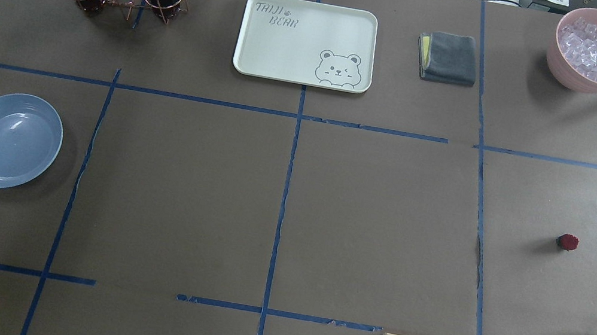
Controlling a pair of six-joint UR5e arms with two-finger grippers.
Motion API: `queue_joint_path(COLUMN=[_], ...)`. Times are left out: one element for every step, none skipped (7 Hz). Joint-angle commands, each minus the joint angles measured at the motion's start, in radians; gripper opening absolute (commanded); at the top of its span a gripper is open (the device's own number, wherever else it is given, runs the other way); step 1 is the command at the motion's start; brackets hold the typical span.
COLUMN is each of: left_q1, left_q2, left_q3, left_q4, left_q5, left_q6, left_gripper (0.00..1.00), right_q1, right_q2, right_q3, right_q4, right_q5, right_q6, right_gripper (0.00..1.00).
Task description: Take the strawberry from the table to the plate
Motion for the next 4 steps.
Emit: queue_joint_path(left_q1=[-0.003, -0.005, -0.005, 0.000], left_q2=[0.001, 0.006, -0.003, -0.002], left_q3=[-0.016, -0.008, -0.026, -0.019], left_q4=[-0.029, -0.040, -0.026, -0.028], left_q5=[0.003, 0.007, 0.012, 0.012], left_q6=[-0.005, 0.001, -0.001, -0.003], left_gripper=[1.00, 1.00, 1.00, 1.00], right_q1=[0.004, 0.004, 0.004, 0.004], right_q2=[-0.001, 0.000, 0.000, 0.000], right_q3=[0.003, 0.001, 0.001, 0.001], right_q4=[-0.001, -0.001, -0.001, -0.001], right_q5=[0.003, 0.003, 0.003, 0.003], right_q6=[0.001, 0.001, 0.001, 0.001], right_gripper=[1.00, 1.00, 1.00, 1.00])
